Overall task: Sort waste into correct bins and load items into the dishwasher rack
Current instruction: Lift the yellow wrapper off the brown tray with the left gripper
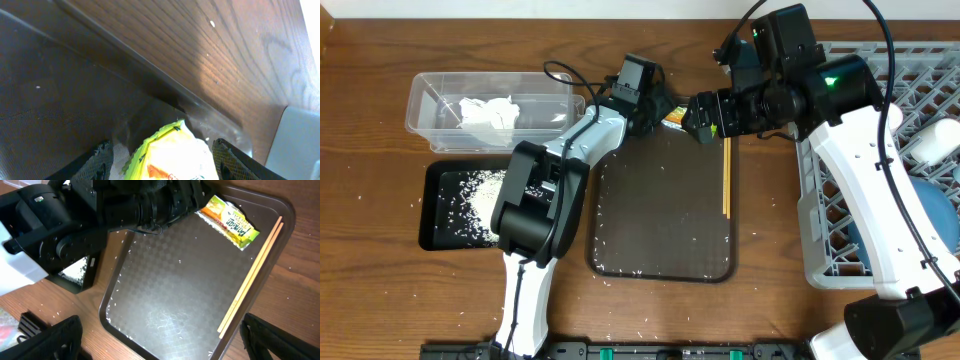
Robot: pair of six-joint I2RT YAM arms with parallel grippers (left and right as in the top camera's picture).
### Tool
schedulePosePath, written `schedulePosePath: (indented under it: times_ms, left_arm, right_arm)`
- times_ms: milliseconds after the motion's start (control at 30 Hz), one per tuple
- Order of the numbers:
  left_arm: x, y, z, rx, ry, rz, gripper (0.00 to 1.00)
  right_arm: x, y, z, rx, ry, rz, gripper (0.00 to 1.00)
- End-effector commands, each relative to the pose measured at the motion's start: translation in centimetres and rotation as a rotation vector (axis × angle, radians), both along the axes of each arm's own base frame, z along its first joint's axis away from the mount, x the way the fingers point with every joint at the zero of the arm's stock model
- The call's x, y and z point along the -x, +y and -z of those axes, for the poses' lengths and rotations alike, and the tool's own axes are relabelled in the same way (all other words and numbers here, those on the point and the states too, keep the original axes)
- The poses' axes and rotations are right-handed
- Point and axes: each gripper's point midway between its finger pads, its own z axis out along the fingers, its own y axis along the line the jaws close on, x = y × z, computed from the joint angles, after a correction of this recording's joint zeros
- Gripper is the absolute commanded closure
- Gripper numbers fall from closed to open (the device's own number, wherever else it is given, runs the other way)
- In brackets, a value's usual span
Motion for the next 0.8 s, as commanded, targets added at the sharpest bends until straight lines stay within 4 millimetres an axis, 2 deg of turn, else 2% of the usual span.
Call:
schedulePosePath:
  times_ms: [0, 333, 567, 767]
  left_arm:
    - [0.2, 0.6, 2.3, 0.011, 0.071, -0.086, 0.33]
    - [0.6, 0.1, 2.7, 0.066, 0.123, -0.132, 0.35]
    - [1.3, -1.0, 2.5, 0.122, 0.159, -0.092, 0.35]
    - [1.3, -0.9, 2.5, 0.12, 0.158, -0.095, 0.35]
  right_arm:
    - [0.3, 0.6, -0.2, 0.001, -0.01, -0.025, 0.01]
    - [0.3, 0.6, -0.2, 0.001, -0.01, -0.025, 0.01]
    - [0.3, 0.6, -0.2, 0.001, -0.01, -0.025, 0.01]
    - [0.3, 0.6, -0.2, 0.001, -0.01, -0.025, 0.01]
